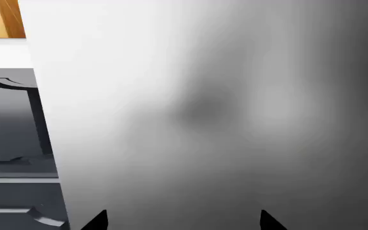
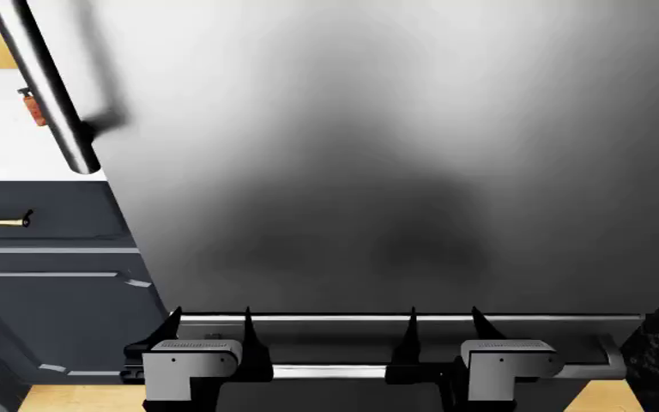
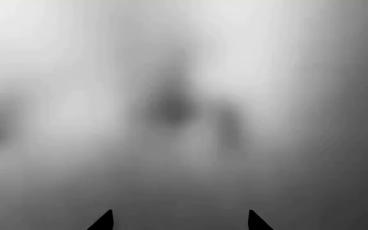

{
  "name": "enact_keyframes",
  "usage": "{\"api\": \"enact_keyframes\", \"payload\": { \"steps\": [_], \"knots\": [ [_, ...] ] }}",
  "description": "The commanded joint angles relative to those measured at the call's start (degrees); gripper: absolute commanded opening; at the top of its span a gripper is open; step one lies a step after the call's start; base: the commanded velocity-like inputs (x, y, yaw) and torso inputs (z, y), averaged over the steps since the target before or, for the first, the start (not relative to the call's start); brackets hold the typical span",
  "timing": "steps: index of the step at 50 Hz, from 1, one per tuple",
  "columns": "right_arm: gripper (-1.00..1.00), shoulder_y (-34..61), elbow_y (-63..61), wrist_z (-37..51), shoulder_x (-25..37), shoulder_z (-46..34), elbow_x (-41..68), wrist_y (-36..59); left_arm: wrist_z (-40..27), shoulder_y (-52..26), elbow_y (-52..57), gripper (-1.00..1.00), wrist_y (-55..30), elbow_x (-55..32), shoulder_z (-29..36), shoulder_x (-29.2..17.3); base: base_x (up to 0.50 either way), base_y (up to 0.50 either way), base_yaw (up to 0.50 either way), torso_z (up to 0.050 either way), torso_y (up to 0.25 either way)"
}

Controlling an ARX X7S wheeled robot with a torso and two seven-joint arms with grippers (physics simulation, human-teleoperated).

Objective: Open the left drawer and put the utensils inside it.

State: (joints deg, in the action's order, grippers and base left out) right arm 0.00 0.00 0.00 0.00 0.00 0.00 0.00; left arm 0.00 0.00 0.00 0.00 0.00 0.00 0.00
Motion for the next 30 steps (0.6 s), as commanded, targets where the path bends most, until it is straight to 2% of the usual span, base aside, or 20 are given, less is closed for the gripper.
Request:
{"api": "enact_keyframes", "payload": {
  "steps": [1, 8, 10, 22, 30],
  "knots": [
    [1.00, -1.89, -4.17, 4.06, 0.59, -0.89, -1.21, -1.22, -1.21, 1.05, 1.82, 1.00, -0.28, -0.49, 1.19, -0.95, 0.00, 0.00, 0.00, 0.000, 0.000],
    [1.00, -2.34, -4.22, 4.11, 2.34, -3.48, 1.28, -3.63, -2.79, 2.08, 5.01, 1.00, -2.01, -2.71, 1.19, -2.61, 0.00, 0.00, 0.00, 0.000, 0.000],
    [1.00, -2.35, -4.10, 6.99, 2.52, -4.26, -2.48, -3.18, -3.42, 2.09, 5.26, 1.00, -1.72, -3.13, 0.79, -2.92, 0.00, 0.00, 0.00, 0.000, 0.000],
    [1.00, -1.37, -1.69, 10.76, 3.77, -5.05, -3.50, -3.38, -6.37, 2.47, 6.28, 1.00, -0.16, -3.66, 0.07, -4.37, 0.00, 0.00, 0.00, 0.000, 0.000],
    [1.00, -1.41, -1.09, 12.17, 4.43, -5.83, -3.89, -3.99, -7.66, 2.60, 6.12, 1.00, 0.66, -3.09, 0.94, -4.80, 0.00, 0.46, 0.00, 0.000, 0.000]
  ]
}}
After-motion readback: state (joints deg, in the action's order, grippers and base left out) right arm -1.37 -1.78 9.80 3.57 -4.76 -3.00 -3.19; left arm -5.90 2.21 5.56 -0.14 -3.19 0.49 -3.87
